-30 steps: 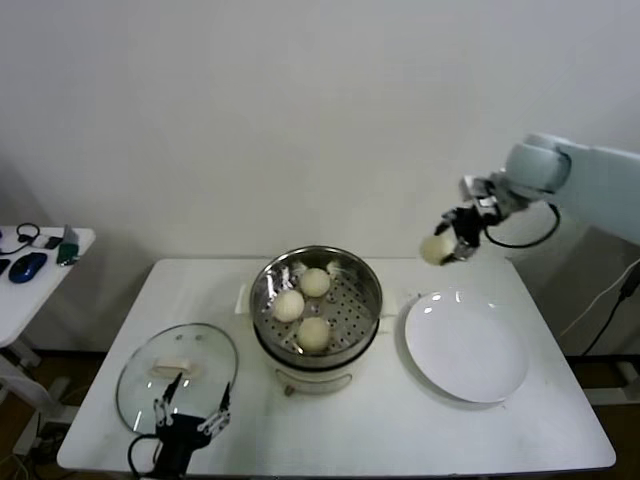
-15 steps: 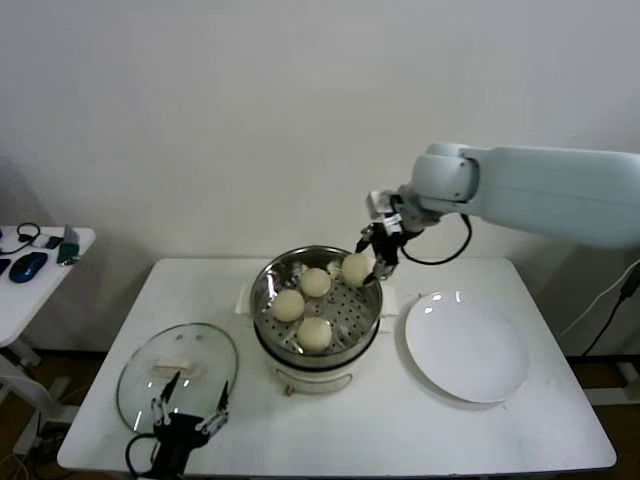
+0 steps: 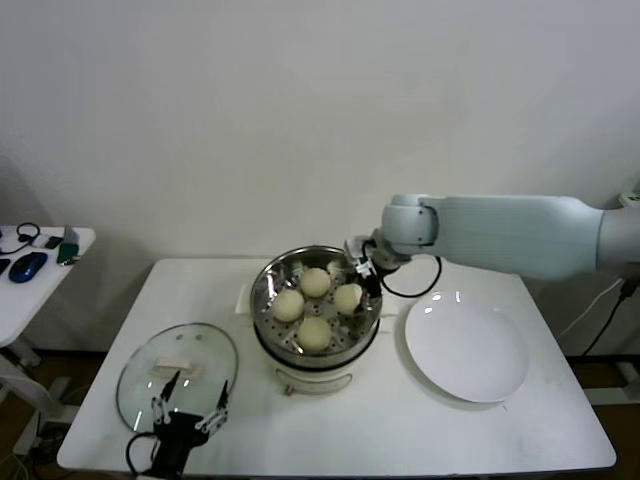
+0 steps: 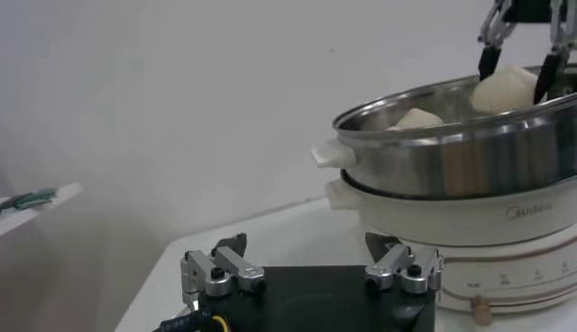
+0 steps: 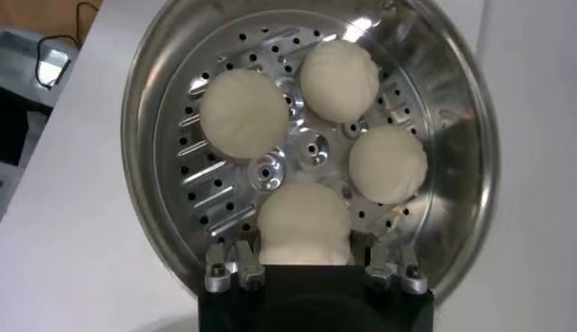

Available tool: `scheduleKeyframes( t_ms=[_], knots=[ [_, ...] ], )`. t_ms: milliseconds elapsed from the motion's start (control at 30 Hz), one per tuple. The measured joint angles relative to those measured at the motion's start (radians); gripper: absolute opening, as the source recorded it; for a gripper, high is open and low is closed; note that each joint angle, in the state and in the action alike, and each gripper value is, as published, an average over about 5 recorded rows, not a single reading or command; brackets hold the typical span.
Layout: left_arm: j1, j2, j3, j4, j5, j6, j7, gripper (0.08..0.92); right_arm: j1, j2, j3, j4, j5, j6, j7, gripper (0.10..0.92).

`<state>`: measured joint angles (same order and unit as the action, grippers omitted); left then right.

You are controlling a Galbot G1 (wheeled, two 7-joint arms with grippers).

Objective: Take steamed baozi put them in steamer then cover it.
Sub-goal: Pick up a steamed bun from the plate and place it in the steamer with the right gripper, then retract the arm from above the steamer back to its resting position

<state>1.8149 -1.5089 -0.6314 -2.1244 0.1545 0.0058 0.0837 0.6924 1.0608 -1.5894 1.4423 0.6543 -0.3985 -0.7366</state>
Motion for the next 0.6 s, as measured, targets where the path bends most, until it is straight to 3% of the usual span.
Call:
scheduleKeyframes(
  t_ms=[167,400,600],
  knots=[
    [-0.001,0.002,-0.002,0.000,-0.001,0.001,0.000,0.823,-0.019,0.009,0.008,-0.016,-0.011,0.000,0.002,0.673],
    [-0.001,0.002,-0.002,-0.005,0.003,-0.001,0.003,0.823,-0.024,0.010,0.022,-0.027,-0.001,0.016,-0.002,0.811],
    [0.003,0.004,-0.002,-0.012,0.007,0.001,0.007,0.823,0.018,-0.011,0.026,-0.041,0.077,0.049,-0.036,0.822]
  ],
)
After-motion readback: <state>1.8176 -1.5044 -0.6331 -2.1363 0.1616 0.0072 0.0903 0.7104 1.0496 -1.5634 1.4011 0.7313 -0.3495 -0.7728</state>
